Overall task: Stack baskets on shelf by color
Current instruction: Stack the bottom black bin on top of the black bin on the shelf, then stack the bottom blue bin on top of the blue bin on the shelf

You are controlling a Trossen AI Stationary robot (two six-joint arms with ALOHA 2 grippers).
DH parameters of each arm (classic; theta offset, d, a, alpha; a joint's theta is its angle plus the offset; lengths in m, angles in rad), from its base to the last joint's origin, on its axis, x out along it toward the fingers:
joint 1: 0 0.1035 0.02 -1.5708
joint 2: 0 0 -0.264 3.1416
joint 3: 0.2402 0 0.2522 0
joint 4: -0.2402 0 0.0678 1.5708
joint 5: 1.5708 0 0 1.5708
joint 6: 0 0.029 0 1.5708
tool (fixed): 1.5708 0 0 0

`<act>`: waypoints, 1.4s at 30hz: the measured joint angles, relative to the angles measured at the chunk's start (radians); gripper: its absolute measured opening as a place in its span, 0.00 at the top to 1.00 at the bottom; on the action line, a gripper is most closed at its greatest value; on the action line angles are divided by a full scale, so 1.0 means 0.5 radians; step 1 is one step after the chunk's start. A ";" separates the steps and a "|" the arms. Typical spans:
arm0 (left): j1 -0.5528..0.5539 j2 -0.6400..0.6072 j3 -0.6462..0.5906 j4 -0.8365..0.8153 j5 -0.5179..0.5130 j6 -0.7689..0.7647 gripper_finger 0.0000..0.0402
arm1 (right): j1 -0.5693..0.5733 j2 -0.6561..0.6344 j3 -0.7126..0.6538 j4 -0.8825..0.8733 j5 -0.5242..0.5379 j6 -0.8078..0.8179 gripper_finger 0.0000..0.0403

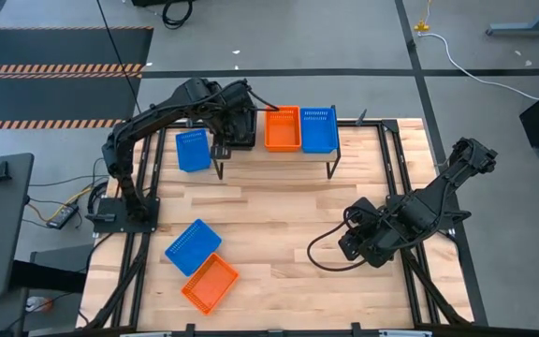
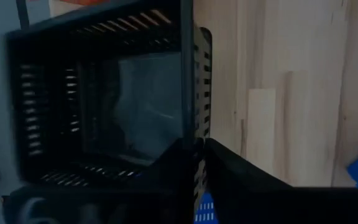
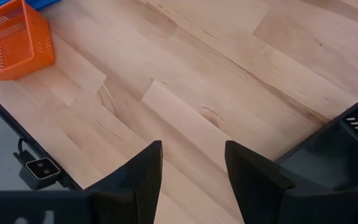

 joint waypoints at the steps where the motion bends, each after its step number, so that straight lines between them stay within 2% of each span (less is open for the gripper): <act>1: 0.000 0.000 0.000 -0.001 0.001 -0.015 0.81 | 0.000 0.000 0.000 0.000 -0.001 0.000 0.55; 7: 0.000 0.000 0.000 0.014 -0.001 -0.069 0.74 | 0.000 0.000 0.000 0.001 -0.001 0.000 0.55; 12: -0.001 0.000 0.000 0.066 -0.001 -0.118 0.72 | 0.001 0.000 0.000 0.006 -0.001 0.000 0.55; 20: 0.000 0.000 0.000 0.078 0.007 -0.121 0.74 | 0.001 0.000 0.000 0.031 -0.001 0.000 0.55; 26: -0.010 0.024 0.003 0.054 0.170 -0.159 0.73 | 0.001 0.000 0.000 0.036 -0.001 0.000 0.55; 33: -0.043 0.117 0.003 0.027 0.047 -0.184 0.74 | 0.001 0.001 0.000 0.043 -0.001 0.001 0.55; 42: -0.069 0.117 0.001 0.100 0.043 -0.243 0.82 | 0.001 0.001 0.000 0.053 -0.001 -0.002 0.55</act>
